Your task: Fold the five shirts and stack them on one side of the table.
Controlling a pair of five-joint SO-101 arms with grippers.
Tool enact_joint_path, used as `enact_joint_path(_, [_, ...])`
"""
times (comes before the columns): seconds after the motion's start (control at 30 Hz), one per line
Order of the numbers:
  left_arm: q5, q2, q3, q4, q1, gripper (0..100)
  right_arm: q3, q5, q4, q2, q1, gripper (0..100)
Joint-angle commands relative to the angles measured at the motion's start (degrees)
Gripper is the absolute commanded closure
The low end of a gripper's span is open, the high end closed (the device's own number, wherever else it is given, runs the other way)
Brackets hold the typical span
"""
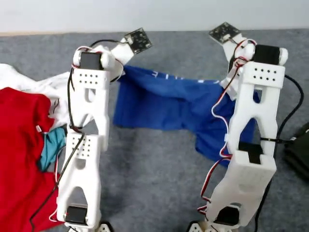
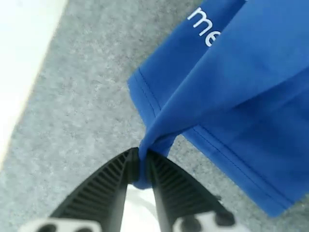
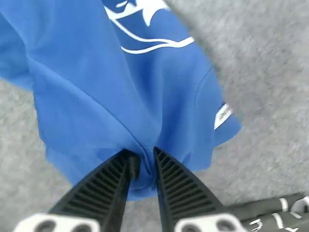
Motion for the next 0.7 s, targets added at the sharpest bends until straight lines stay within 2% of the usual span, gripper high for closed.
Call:
enact_joint_path(0.0, [-0.5,-4.6,1.8,1.7,1.1,100,4.4,0.1,2.3,-6.6,0.7,98.7])
enact_joint_path(0.27, [-0.3,-4.6,5.6,1.6,3.0,100,17.4,0.4,0.1,-9.5,2.1,98.5])
enact_joint_path(0.57, [0.5,-4.5,6.1,1.5,3.6,100,17.6,2.2,-17.8,4.2,6.7,98.2])
enact_joint_path(0.67, [0.9,-4.5,6.1,1.5,3.5,100,17.6,2.0,-19.5,5.1,6.7,90.6])
